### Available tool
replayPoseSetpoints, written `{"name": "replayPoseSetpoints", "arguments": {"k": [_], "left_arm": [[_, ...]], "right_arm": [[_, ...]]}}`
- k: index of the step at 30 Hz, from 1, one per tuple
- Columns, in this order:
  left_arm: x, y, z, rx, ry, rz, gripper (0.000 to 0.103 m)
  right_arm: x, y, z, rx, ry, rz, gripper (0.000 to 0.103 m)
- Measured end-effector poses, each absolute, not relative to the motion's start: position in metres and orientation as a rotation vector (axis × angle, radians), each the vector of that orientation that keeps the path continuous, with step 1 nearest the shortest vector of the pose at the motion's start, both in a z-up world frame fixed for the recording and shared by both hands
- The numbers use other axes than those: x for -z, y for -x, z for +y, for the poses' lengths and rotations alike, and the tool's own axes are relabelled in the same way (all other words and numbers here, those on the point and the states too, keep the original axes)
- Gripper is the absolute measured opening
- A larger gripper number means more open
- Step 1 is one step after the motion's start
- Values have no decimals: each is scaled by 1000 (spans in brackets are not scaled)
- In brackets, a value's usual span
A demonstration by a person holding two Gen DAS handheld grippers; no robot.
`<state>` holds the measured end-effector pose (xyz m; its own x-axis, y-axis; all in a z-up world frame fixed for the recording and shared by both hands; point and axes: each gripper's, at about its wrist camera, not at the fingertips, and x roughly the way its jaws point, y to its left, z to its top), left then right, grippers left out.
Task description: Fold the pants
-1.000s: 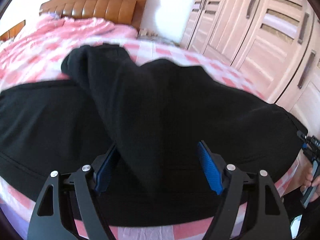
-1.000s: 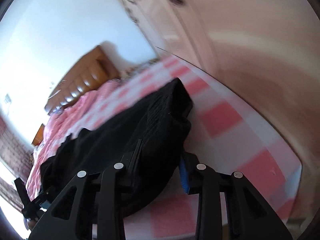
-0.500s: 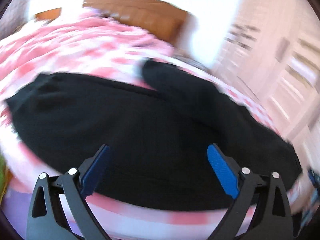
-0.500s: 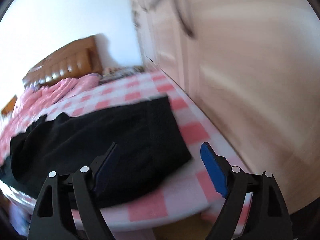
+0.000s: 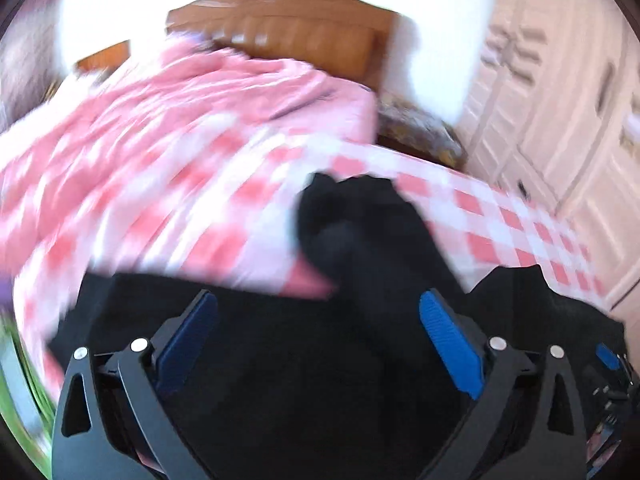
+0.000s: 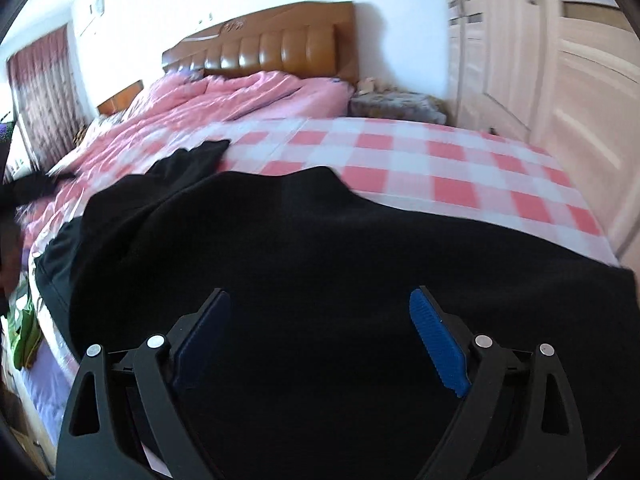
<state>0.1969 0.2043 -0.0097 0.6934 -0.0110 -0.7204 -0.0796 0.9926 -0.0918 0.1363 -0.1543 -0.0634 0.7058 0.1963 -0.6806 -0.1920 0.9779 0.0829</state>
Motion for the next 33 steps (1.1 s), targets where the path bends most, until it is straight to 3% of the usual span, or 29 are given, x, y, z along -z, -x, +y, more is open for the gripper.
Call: {"name": "replayPoseSetpoints", "arguments": {"k": [4,7,16,17,18,19,21,22,27,33], "left_arm": [[30,-307,152,-2,54,1009,100],[57,-369,129,-18,30,1126,89],[102,-425,88,-118,-151,1218,84],[102,-423,89,-120,-155,1209,79],[101,-423,90,-132,-165,1204,60],[98,-420,91,-149,-199,1188,54],[89,-411,92,-103,-231,1152,12],[81,-402,97,-70,-213,1137,8],[19,-332,151,-41,-81,938,8],[-43,-187,253,-120,62,774,7]], "right_arm": [[71,-149,-134,-218,36,765,88],[76,-153,-132,-221,40,775,88],[89,-164,-143,-272,-82,843,88],[90,-164,-144,-279,-91,844,88],[90,-164,-145,-284,-101,842,88],[90,-163,-147,-289,-113,837,88],[90,-162,-148,-290,-128,837,88],[90,-161,-149,-295,-134,835,88],[89,-158,-153,-307,-170,825,88],[88,-158,-152,-305,-167,824,88]]}}
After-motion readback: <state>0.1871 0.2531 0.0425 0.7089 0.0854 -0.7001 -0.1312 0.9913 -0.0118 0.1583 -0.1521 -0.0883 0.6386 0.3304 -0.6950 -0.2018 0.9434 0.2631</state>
